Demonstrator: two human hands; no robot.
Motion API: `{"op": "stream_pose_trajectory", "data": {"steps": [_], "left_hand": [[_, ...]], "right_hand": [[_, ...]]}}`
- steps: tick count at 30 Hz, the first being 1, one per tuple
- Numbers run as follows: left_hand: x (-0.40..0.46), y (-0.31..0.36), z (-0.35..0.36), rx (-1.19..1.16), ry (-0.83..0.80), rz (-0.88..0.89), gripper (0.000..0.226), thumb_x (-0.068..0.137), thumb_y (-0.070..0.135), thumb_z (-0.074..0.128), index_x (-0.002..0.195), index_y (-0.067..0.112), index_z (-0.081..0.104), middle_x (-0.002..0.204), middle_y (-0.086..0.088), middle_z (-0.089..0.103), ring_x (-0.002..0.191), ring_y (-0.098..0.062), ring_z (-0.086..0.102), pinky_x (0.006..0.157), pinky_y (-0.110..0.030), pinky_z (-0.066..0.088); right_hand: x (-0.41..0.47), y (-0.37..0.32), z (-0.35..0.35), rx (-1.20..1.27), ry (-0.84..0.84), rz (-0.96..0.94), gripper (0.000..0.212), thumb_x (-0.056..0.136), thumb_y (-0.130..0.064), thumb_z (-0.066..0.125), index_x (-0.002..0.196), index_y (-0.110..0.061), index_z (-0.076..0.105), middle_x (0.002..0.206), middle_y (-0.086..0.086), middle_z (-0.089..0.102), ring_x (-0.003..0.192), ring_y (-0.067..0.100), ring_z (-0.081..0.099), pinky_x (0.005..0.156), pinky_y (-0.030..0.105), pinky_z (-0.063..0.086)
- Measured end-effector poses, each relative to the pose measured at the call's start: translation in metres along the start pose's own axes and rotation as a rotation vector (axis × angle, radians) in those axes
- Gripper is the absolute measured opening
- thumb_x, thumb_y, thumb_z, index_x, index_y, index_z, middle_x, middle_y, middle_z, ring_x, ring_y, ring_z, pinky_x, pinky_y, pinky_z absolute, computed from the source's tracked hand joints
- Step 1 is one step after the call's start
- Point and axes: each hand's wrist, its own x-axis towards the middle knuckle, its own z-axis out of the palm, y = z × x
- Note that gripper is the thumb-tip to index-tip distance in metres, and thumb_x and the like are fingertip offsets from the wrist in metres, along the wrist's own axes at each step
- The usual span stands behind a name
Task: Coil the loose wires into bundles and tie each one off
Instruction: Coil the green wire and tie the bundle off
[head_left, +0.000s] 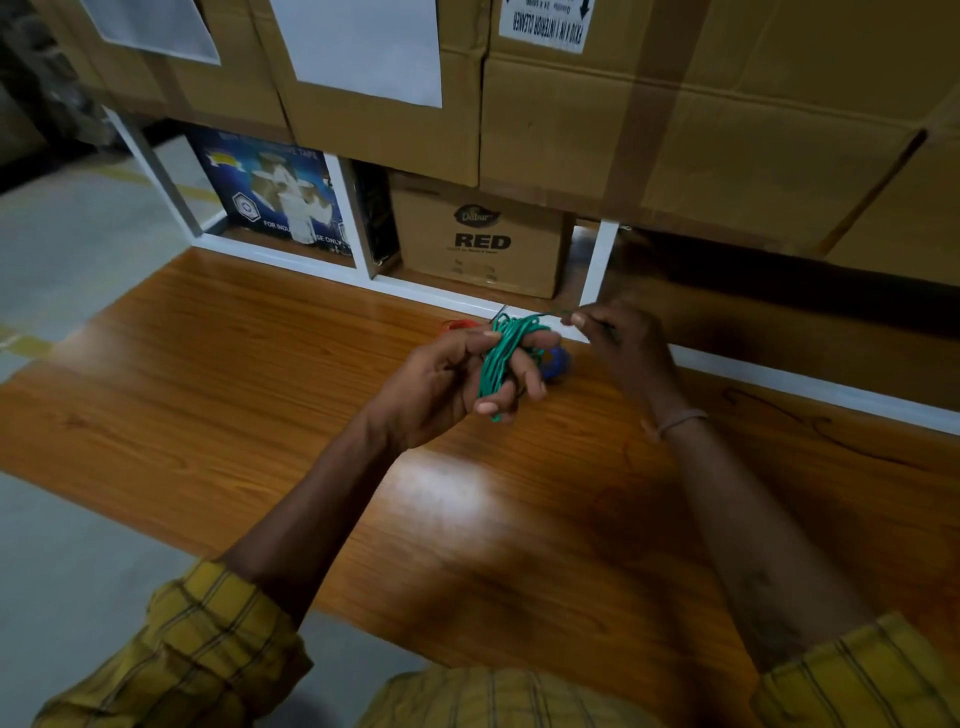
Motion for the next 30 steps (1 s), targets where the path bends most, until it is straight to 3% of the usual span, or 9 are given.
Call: {"op": "stream_pose_trajectory", "data": {"steps": [5,10,14,16,19,22,26,28,30], "left_hand": [[0.016,0.013,0.004,-0.025,0.073,0.155,0.053,0.116,0.021,0.024,0.155,-0.013,0.033,0.114,-0.021,0.066,0.073,-0.017,0.059,0.081,-0.036,0.055],[0.038,0.007,-0.006,0.21,0.358,0.238,0.042,0.117,0.022,0.03,0.148,-0.006,0.038,0.132,-0.024,0.069,0.09,-0.027,0.071,0.086,-0.035,0.057],[0.043,-0.007,-0.018,0.65,0.465,0.172,0.034,0.117,0.025,0.035,0.128,-0.002,0.052,0.125,-0.02,0.073,0.094,-0.028,0.075,0.086,-0.035,0.058],[0.042,-0.01,-0.021,0.875,0.445,0.119,0.039,0.115,0.039,0.038,0.125,0.005,0.054,0.121,-0.011,0.074,0.096,-0.026,0.075,0.087,-0.048,0.061],[0.041,-0.012,-0.024,1.054,0.37,0.051,0.035,0.114,0.041,0.037,0.117,0.012,0.056,0.104,0.003,0.074,0.091,-0.02,0.073,0.086,-0.053,0.06],[0.038,-0.008,-0.022,1.182,0.309,0.014,0.038,0.114,0.044,0.037,0.115,0.012,0.056,0.1,-0.002,0.068,0.092,-0.019,0.066,0.085,-0.05,0.056],[0.032,-0.004,-0.026,1.17,0.267,-0.136,0.045,0.112,0.048,0.039,0.141,0.017,0.054,0.104,0.006,0.06,0.092,-0.005,0.058,0.083,-0.032,0.048],[0.03,-0.004,-0.026,1.069,0.277,-0.205,0.057,0.107,0.057,0.042,0.153,0.023,0.048,0.122,-0.009,0.064,0.1,-0.014,0.062,0.092,-0.04,0.053],[0.028,0.0,-0.02,0.981,0.307,-0.22,0.054,0.108,0.051,0.046,0.156,0.026,0.045,0.126,-0.006,0.061,0.102,-0.017,0.061,0.098,-0.048,0.055]], "right_hand": [[-0.039,-0.013,0.043,0.061,-0.27,0.222,0.025,0.103,-0.034,0.054,0.114,-0.021,0.072,0.105,0.003,0.071,0.096,0.02,0.067,0.087,0.044,0.056],[-0.069,-0.056,0.059,0.07,-0.415,0.142,0.029,0.101,-0.022,0.058,0.072,-0.026,0.055,0.066,-0.001,0.058,0.061,0.02,0.056,0.065,0.049,0.056],[-0.064,-0.087,0.029,-0.124,-0.399,0.088,0.036,0.097,-0.025,0.062,0.063,-0.026,0.05,0.067,0.008,0.064,0.06,0.026,0.064,0.061,0.046,0.057],[-0.057,-0.099,0.008,-0.23,-0.418,0.078,0.028,0.097,-0.026,0.065,0.07,-0.022,0.061,0.074,0.008,0.067,0.068,0.025,0.068,0.067,0.042,0.059],[-0.047,-0.11,-0.018,-0.407,-0.396,0.063,0.016,0.094,-0.031,0.069,0.085,-0.02,0.075,0.078,0.001,0.07,0.08,0.019,0.071,0.078,0.034,0.059],[-0.037,-0.109,-0.036,-0.379,-0.321,0.056,0.005,0.085,-0.025,0.079,0.082,-0.021,0.078,0.069,-0.006,0.068,0.073,0.014,0.07,0.077,0.035,0.059],[-0.02,-0.095,-0.05,-0.373,-0.301,-0.01,0.007,0.081,-0.019,0.083,0.082,-0.026,0.08,0.081,-0.009,0.068,0.081,0.01,0.065,0.071,0.03,0.053],[-0.014,-0.086,-0.054,-0.303,-0.259,-0.051,0.009,0.078,-0.018,0.086,0.084,-0.024,0.082,0.085,-0.009,0.07,0.081,0.01,0.064,0.071,0.033,0.053],[-0.01,-0.077,-0.055,-0.204,-0.195,-0.11,0.012,0.074,-0.016,0.089,0.082,-0.021,0.082,0.085,-0.007,0.072,0.079,0.009,0.065,0.072,0.035,0.055]]}}
